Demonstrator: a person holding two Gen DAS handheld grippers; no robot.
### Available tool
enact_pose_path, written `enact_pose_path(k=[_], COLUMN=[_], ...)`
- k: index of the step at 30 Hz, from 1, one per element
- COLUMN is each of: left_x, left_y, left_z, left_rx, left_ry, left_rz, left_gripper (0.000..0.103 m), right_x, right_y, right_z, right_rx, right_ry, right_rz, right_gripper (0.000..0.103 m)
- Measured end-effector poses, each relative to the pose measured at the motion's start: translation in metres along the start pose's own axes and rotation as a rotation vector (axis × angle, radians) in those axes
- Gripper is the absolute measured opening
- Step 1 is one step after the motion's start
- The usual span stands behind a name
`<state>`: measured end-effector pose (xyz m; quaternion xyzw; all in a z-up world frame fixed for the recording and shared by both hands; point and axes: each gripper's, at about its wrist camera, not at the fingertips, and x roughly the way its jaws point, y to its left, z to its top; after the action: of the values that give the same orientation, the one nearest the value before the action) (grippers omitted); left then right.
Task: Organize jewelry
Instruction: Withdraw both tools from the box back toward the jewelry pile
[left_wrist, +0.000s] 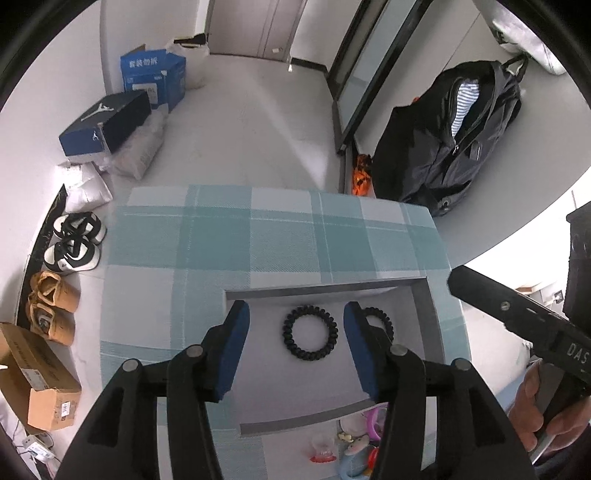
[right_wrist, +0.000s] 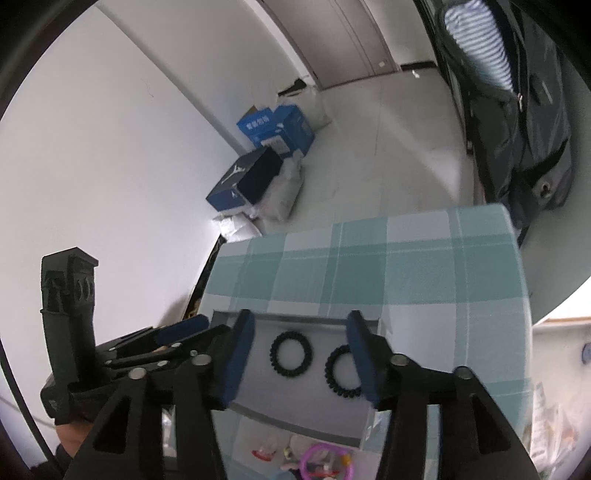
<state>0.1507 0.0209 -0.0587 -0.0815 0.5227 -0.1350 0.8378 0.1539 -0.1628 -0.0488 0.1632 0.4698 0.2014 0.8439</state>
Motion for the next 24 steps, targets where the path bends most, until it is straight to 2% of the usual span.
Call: enact_pose_path(k=[2, 12, 14, 17, 24], left_x=[-0.003, -0.036, -0.042, -0.044, -0.048], left_y=[0.000, -0.009, -0.012, -0.015, -0.020], left_z=[-0.001, -0.027, -0.037, -0.051, -0.084], left_rx=[-0.002, 0.036, 0.049, 0.055, 0.102], left_ry=[-0.017, -0.146, -0.170, -0.164, -0.167], left_rz=[0.008, 0.066, 0.076, 0.082, 0.071], left_gripper=[0.048, 0.048, 0.049, 0.066, 0.068], right_x=[-0.005, -0.040, -0.047, -0.058, -0.066], right_y=[0.004, 0.025, 0.027, 0.029, 0.028], right_z=[-0.001, -0.028, -0.036, -0.050, -0.089], right_rx=[-0.018, -0.156, -0.172, -0.202, -0.222], right_ry=[-0.022, -0.149, -0.170, -0.186, -0.166], right_rz=[-0.017, -0.114, -0.131, -0.134, -0.164], right_gripper=[0.069, 0.094, 0.096, 0.096, 0.097])
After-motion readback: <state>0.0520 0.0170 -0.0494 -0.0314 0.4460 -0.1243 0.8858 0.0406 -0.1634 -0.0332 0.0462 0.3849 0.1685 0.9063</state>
